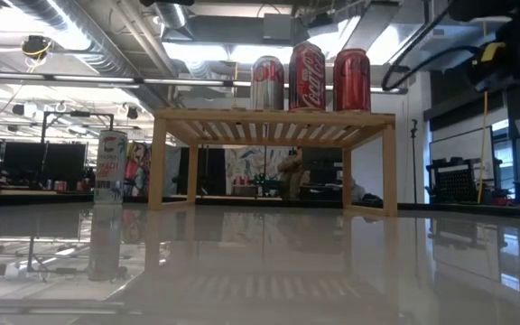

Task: Place canned beverage on shelf
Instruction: Put the red silver soda can aligned with the other red silver soda can on the shelf

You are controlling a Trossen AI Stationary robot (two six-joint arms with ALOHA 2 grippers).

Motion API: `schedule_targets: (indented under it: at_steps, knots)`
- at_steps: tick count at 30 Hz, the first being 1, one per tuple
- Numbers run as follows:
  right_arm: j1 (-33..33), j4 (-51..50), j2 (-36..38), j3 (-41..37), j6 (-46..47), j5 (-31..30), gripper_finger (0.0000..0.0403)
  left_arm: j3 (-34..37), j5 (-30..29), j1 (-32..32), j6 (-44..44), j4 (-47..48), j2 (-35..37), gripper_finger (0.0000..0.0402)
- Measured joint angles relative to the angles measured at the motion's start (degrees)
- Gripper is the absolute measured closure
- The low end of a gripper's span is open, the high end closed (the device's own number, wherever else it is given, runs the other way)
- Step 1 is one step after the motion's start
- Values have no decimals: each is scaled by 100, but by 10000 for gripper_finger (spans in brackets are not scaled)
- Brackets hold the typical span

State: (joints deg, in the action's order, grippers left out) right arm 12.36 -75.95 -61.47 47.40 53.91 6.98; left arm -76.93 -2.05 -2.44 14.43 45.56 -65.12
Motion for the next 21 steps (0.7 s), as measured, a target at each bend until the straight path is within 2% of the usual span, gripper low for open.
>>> schedule_targets:
  at_steps: [9,17,21]
  knots:
    - [0,641,2,2,-188,19,162,0,-2,0,-110,-2,0,15]
    - [0,338,4,503,-179,165,162,0,-26,0,-110,-7,0,15]
    - [7,337,9,734,191,259,162,0,-26,0,-110,-6,-2,15]
